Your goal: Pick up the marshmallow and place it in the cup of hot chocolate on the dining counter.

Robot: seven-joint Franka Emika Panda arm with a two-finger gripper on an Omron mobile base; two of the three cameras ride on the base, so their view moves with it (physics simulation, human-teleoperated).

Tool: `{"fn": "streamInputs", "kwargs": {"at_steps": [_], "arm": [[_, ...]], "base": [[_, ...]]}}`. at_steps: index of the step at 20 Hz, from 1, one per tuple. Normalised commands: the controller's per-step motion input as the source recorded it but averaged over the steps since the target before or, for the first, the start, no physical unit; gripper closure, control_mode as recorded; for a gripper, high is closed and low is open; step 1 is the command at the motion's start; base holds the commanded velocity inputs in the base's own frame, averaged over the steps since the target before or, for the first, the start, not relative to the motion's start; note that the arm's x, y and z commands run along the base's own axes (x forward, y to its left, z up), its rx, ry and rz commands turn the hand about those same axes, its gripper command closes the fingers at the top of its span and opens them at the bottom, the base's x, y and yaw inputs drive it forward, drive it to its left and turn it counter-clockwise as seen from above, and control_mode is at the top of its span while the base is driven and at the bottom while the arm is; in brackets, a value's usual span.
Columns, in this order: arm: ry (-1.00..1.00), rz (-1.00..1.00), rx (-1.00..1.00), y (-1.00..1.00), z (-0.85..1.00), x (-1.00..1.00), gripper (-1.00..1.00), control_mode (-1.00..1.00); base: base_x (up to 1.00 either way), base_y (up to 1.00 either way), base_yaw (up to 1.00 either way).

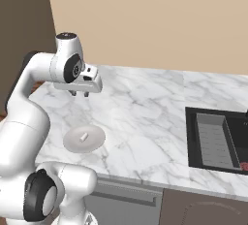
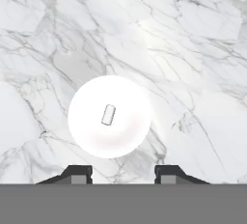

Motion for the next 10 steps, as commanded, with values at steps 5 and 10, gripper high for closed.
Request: {"fn": "streamInputs", "kwargs": {"at_steps": [5,10], "arm": [[-0.02,-0.01,0.00,0.21,-0.11,0.00,-1.00,-1.00],[-0.14,-0.09,0.00,0.30,-0.31,0.00,-1.00,-1.00]], "base": [[0.00,0.00,0.00],[0.00,0.00,0.00]]}}
